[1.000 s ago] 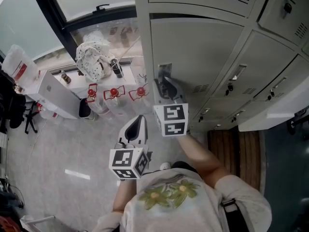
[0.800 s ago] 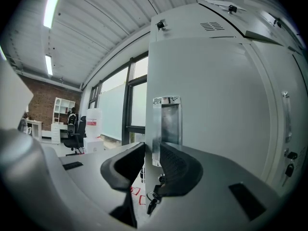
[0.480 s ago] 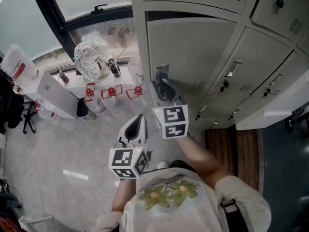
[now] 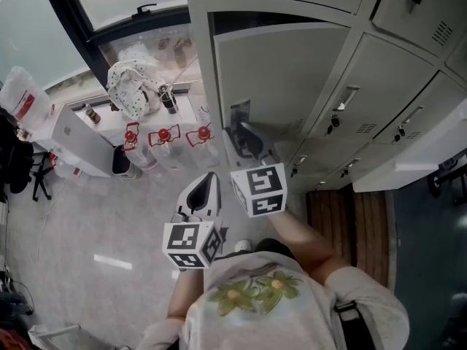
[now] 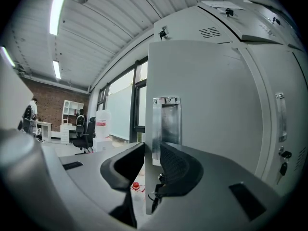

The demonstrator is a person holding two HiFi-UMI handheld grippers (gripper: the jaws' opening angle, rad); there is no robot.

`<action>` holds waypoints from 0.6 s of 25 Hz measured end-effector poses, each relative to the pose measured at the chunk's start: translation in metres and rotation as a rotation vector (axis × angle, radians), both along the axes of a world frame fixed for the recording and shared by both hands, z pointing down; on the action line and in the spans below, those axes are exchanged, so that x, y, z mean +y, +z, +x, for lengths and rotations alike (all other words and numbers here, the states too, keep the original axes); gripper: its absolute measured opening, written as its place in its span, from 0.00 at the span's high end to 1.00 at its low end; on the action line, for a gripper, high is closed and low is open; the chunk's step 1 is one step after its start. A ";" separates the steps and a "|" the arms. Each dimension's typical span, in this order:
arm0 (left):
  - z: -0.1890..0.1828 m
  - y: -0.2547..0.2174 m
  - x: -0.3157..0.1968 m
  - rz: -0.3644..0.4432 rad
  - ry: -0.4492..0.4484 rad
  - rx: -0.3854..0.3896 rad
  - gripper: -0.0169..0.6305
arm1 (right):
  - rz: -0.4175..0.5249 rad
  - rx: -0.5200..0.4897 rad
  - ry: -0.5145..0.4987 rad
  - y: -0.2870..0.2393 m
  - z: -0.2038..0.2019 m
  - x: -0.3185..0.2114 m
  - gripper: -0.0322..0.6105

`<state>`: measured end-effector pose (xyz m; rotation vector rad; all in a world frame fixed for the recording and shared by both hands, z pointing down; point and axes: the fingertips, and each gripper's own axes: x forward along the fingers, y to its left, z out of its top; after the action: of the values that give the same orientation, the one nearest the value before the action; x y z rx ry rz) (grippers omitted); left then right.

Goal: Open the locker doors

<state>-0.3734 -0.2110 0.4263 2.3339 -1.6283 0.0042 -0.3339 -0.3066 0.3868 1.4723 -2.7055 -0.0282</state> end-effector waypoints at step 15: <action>0.020 -0.003 0.007 0.006 0.003 0.003 0.93 | -0.002 -0.006 -0.075 0.001 0.016 0.030 0.77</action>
<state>-0.3530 -0.2040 0.4229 2.3398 -1.6260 -0.0032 -0.3180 -0.2770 0.3882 1.3720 -2.7635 -0.0244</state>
